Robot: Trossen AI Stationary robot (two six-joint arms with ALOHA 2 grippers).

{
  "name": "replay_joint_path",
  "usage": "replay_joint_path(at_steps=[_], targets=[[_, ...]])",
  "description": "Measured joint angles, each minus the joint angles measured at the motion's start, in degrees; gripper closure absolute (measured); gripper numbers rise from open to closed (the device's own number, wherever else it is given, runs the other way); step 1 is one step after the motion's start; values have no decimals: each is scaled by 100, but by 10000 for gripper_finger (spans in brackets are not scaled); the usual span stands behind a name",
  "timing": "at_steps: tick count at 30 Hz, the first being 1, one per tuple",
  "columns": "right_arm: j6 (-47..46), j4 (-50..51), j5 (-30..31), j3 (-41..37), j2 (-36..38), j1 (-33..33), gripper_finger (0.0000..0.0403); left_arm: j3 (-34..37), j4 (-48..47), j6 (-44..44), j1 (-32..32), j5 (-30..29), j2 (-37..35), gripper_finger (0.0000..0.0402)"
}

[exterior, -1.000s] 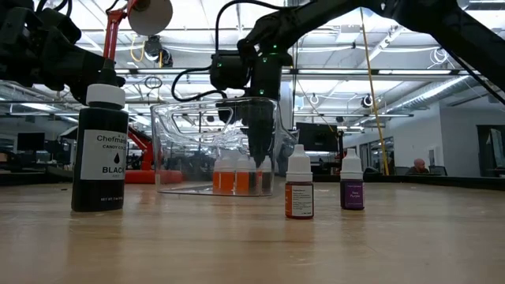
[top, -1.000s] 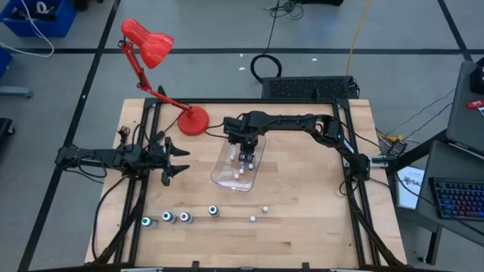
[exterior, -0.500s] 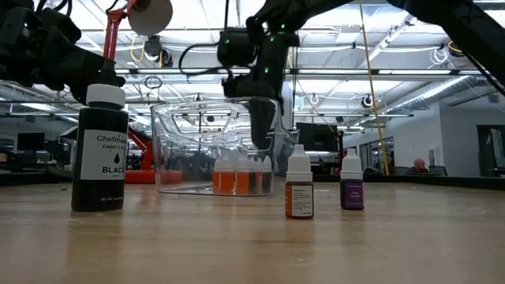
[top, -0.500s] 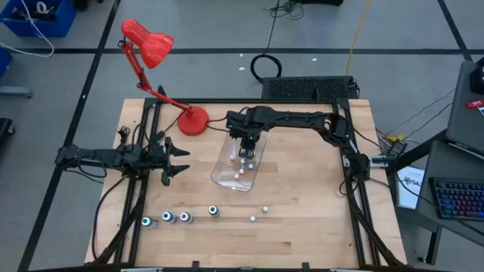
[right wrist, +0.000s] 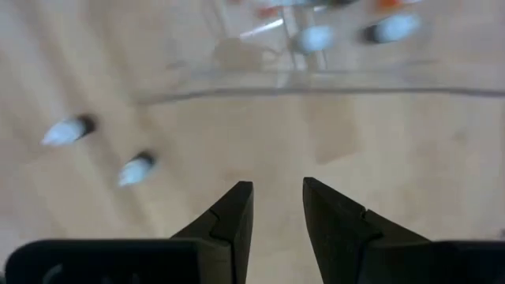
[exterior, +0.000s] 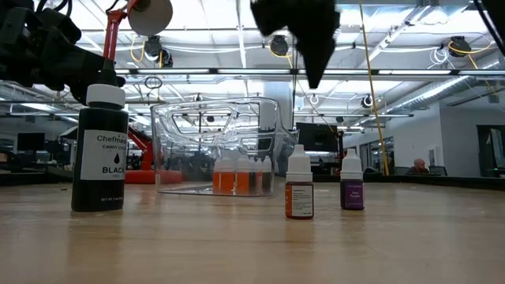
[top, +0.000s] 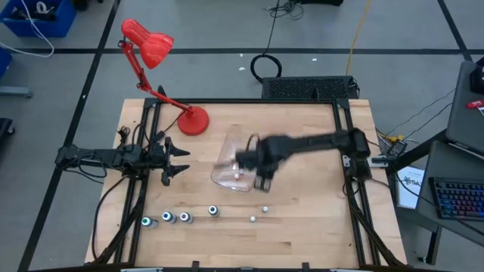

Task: Pick & Place food coloring
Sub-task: Put the small purple food coloring bottle into the transparent bin

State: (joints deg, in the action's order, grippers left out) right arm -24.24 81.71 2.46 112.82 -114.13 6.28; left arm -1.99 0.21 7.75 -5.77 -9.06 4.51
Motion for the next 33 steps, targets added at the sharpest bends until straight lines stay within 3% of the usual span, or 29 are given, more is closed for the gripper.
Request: replay_joint_path(at_steps=[5,11,18,33], targets=[[-476,-465,73,-491,-2,1018,300,1,-1,0,0,0,-1,149],[-637,-1958,87,-1623,-11,1654,274,1,-1,0,1,0,0,149],[-667,-2459,224,-2229,-13,1675,248,0,-1,0,0,0,-1,149],[-656,-3105,194,-2424,-11,1581,247,1,-1,0,1,1,-2,149]])
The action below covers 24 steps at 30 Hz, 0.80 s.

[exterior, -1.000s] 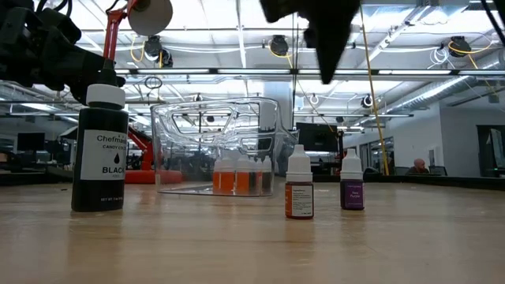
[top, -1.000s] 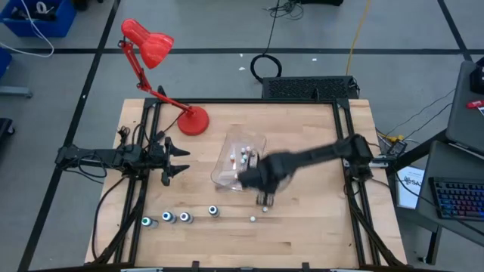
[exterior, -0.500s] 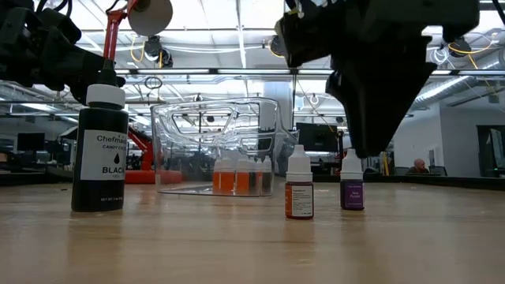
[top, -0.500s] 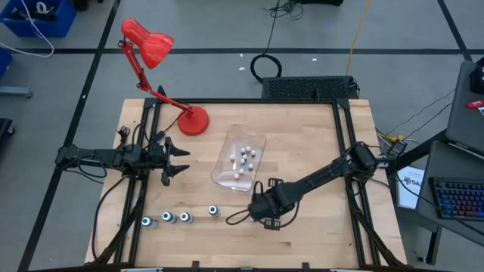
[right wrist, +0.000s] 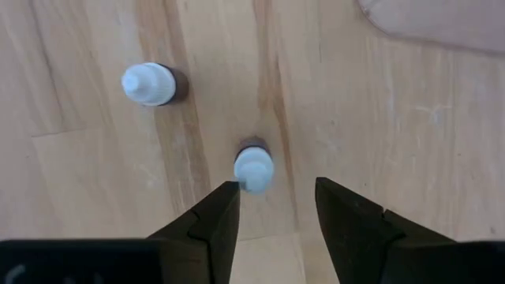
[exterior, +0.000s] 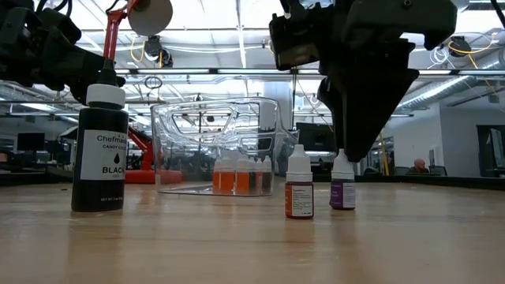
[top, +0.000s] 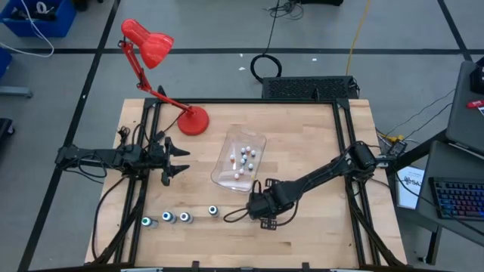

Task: Pick & Place food coloring
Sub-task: Put the small purple food coloring bottle into the transparent bin

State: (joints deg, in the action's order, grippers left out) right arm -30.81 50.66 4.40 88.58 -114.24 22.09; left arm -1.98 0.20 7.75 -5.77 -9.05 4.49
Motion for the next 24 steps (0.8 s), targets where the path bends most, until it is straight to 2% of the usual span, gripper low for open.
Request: replay_joint_path(at_steps=[14,19,24], targets=[[4,-512,-21,-180,4,18,247,-2,-2,0,-2,-1,0,149],[-2,-1056,-448,-579,0,15,247,-2,-1,0,0,2,0,149],[-20,-1100,-459,-599,0,7,248,0,-2,0,1,2,0,149]])
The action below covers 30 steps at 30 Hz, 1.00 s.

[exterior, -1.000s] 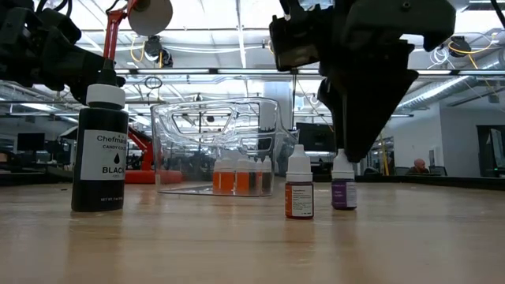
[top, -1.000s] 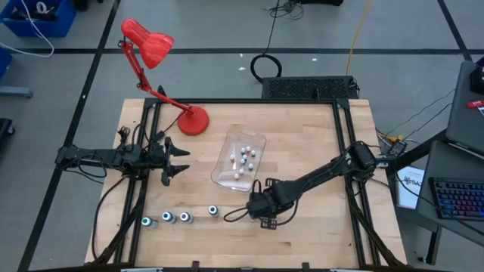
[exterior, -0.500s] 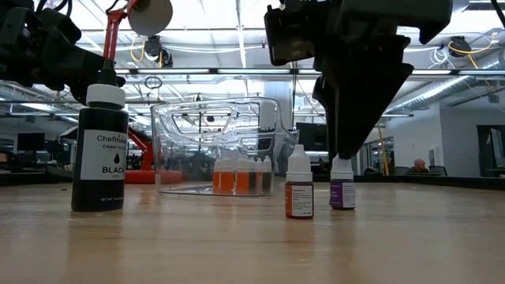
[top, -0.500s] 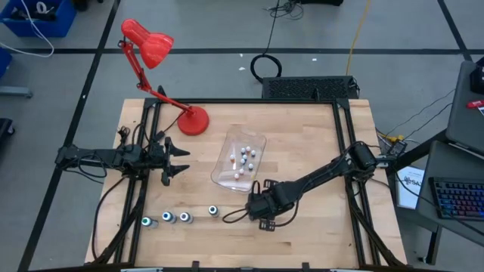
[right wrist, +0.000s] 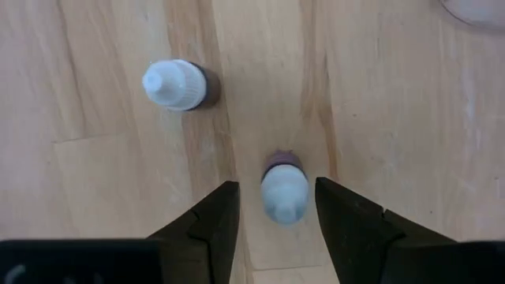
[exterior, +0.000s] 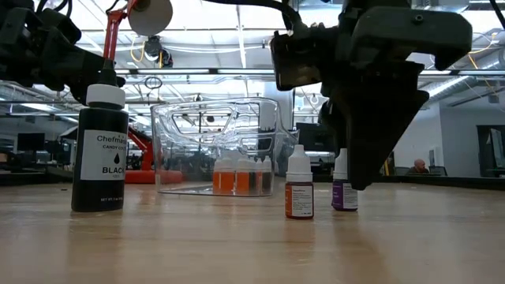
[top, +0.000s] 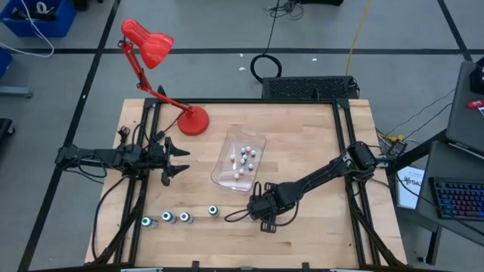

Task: Pick & Place food coloring
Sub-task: Put the small purple food coloring bottle into the transparent bin

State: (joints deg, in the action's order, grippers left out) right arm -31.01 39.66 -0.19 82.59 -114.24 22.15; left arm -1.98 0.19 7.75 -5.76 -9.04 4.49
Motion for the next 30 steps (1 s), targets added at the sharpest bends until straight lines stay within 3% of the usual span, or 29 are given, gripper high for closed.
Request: replay_joint_path(at_steps=[19,23,28,30], targets=[[-4,-2,14,0,0,-43,250,0,0,0,-2,0,0,149],[-5,-2,14,0,0,-44,277,-2,0,0,-2,0,0,149],[127,-4,-20,2,8,-44,350,0,0,0,-2,0,0,149],[272,-7,-114,2,10,-44,353,-2,0,0,-2,0,0,149]])
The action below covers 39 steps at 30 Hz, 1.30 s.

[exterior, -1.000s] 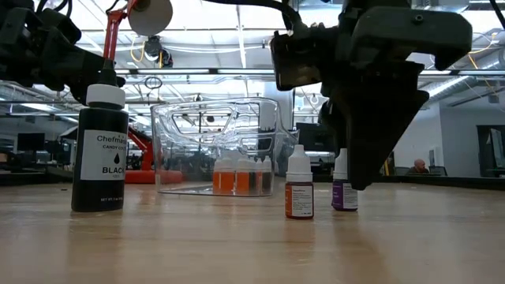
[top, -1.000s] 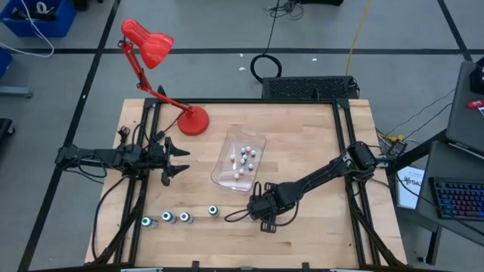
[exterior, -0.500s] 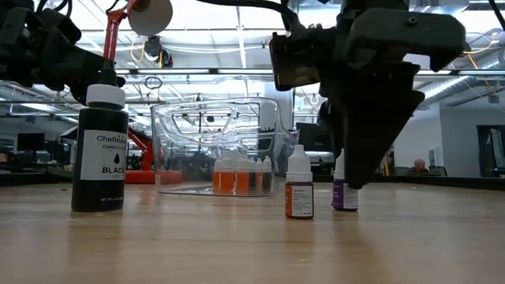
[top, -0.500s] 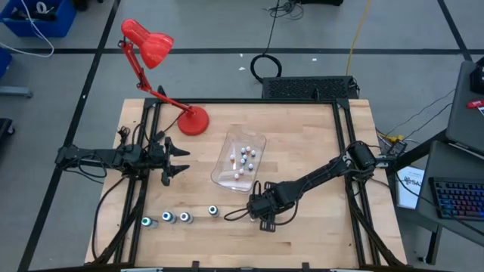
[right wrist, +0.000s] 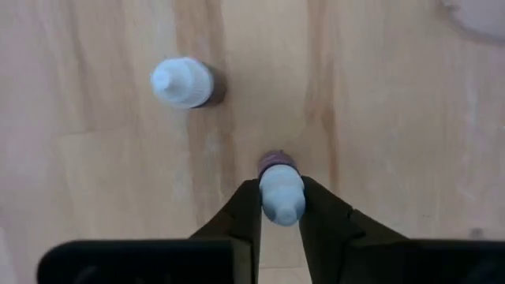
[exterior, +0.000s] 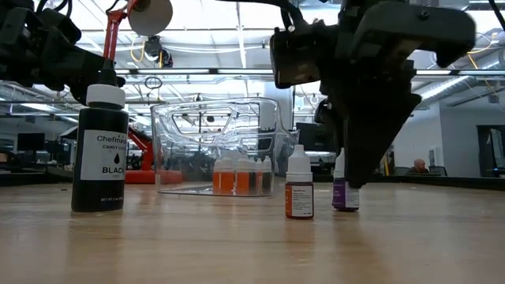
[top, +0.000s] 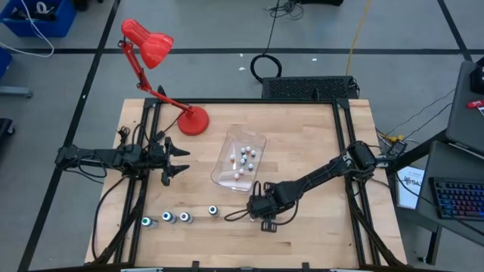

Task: Pick & Place food coloring
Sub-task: Put the small purple food coloring bottle into the transparent bin

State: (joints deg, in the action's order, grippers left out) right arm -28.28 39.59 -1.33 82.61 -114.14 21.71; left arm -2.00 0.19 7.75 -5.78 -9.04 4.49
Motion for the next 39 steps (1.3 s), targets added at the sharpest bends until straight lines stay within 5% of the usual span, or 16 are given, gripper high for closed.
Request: replay_joint_path(at_steps=[8,16,24,39], targets=[[251,222,53,0,754,-225,353,2,0,0,1,0,0,149],[749,503,432,358,2120,-1435,399,1,0,0,1,0,0,149],[1814,1520,438,1660,1904,-2496,400,2,-4,0,2,0,0,149],[2377,379,408,1060,1887,-2454,400,2,-4,0,0,1,0,149]])
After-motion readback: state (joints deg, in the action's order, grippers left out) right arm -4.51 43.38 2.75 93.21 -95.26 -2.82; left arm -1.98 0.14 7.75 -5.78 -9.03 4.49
